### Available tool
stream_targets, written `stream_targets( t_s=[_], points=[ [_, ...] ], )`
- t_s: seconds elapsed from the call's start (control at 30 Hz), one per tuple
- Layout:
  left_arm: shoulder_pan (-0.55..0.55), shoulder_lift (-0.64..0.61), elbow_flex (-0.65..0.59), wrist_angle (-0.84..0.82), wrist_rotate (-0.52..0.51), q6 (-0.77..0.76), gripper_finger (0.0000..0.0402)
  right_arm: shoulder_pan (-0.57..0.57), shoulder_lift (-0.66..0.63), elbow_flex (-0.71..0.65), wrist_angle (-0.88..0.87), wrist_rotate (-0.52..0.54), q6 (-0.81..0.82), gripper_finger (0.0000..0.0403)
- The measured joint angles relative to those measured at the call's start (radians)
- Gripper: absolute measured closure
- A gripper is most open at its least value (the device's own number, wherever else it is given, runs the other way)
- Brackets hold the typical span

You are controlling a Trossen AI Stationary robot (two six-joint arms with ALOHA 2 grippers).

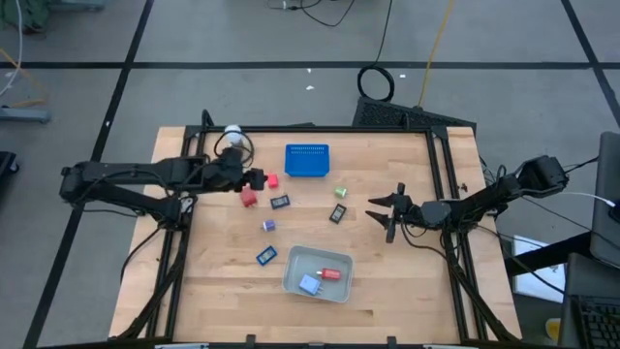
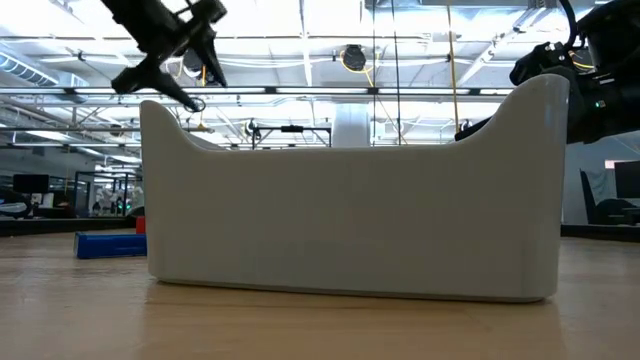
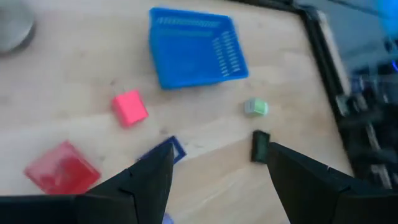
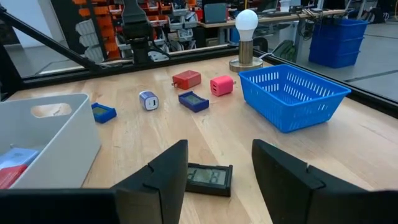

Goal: Pick & Place Office items
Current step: Put the red charger adapter into the gray bin

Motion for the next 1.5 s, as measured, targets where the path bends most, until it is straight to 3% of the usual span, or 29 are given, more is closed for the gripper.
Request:
stream_targets(
  t_s=[0.17, 0.47, 0.57, 0.73, 1.07, 1.5],
  points=[
    [0.011, 0.030, 0.000, -0.086, 0.003, -0.210, 0.0147, 0.000, 0.000, 0.000, -0.001, 0.000, 0.000, 0.0232],
    [0.011, 0.059, 0.000, -0.217, 0.010, -0.371, 0.0147, 0.000, 0.000, 0.000, -0.001, 0.000, 0.000, 0.0232],
    [0.017, 0.083, -0.003, -0.234, 0.044, -0.379, 0.0147, 0.000, 0.000, 0.000, -0.001, 0.000, 0.000, 0.0232],
    [0.033, 0.134, -0.001, -0.196, 0.070, -0.253, 0.0147, 0.000, 0.000, 0.000, -0.006, 0.000, 0.000, 0.0232],
    [0.072, 0.258, -0.001, -0.249, 0.194, -0.503, 0.0147, 0.000, 0.000, 0.000, -0.003, 0.000, 0.000, 0.0232],
    [0.078, 0.259, -0.002, -0.409, 0.139, -0.637, 0.0141, 0.000, 0.000, 0.000, -0.003, 0.000, 0.000, 0.0232]
  ],
)
